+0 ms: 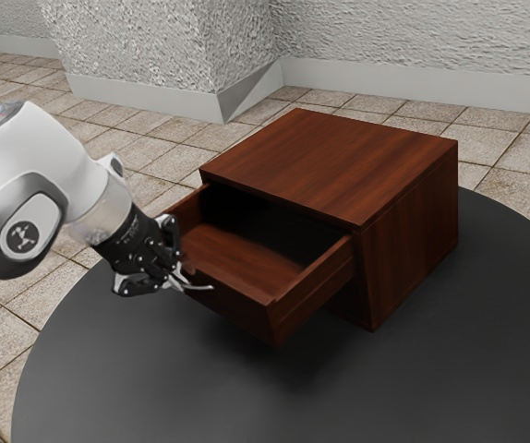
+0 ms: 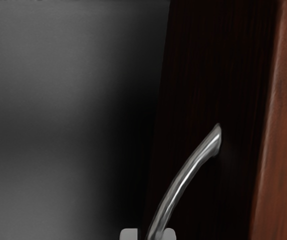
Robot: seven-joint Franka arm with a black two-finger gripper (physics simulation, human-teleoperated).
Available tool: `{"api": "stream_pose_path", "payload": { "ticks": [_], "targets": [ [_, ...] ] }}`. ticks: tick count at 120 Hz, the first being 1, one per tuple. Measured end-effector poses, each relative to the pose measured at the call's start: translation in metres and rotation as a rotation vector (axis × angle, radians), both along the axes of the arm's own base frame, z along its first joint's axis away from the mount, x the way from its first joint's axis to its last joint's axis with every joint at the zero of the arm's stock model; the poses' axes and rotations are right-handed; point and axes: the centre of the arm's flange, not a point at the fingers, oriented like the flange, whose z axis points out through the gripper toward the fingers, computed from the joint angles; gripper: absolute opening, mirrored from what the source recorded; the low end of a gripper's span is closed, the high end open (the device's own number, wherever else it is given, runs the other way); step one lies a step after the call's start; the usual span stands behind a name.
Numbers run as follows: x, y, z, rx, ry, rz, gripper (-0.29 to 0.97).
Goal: Pull the drawer handle with one arm to open the drawer
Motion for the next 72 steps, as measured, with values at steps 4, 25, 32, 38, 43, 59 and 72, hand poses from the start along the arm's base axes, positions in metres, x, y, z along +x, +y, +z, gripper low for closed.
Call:
{"api": "stream_pose_path", "payload": {
  "ticks": [4,25,32,38,43,59,72],
  "targets": [
    [-0.001,0.000,0.000,0.000,0.001,0.000,-0.10],
    [-0.002,0.000,0.001,0.000,0.001,0.000,-0.09],
    [-0.003,0.002,0.001,0.000,0.000,0.003,-0.06],
    [-0.003,0.002,0.003,-0.001,-0.004,0.004,-0.04],
    [-0.004,0.002,0.004,-0.002,-0.007,0.004,-0.02],
    [-0.012,0.004,0.016,-0.007,-0.029,0.003,0.09],
    [-0.007,0.000,0.040,0.005,-0.032,-0.009,0.32]
  ]
}}
